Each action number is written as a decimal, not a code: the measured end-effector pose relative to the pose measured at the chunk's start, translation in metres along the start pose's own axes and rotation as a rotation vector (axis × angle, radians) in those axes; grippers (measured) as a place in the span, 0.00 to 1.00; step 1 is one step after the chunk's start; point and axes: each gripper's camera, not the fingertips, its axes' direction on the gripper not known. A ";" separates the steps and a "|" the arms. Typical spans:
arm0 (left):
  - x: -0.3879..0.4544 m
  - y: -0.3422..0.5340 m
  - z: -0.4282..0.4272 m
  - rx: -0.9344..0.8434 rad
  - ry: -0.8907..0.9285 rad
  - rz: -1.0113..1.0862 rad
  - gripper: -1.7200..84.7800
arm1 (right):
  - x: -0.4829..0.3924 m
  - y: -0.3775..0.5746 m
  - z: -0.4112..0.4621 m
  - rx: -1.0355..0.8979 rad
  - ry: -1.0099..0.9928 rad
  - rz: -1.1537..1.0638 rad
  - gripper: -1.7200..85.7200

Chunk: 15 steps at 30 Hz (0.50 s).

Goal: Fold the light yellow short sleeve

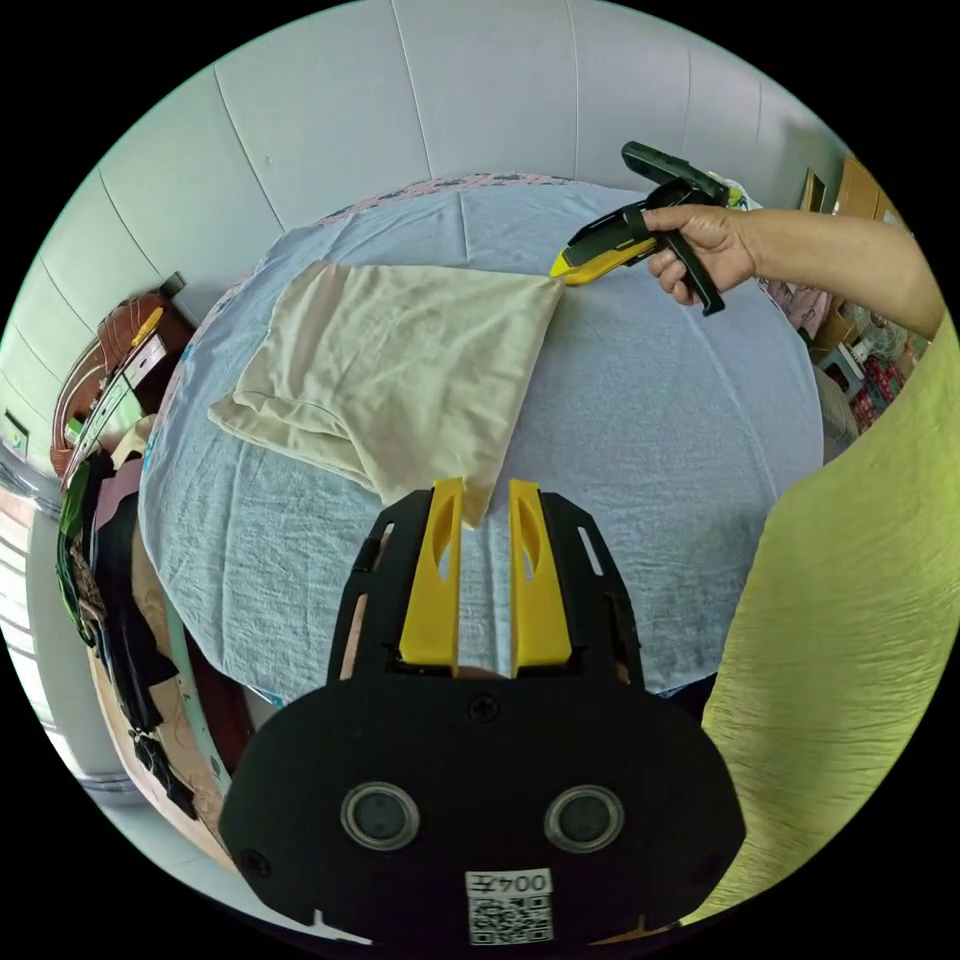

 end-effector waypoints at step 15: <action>-0.022 -0.017 0.050 -0.043 0.096 0.077 0.15 | -0.054 0.002 0.045 -0.058 0.198 -0.129 0.03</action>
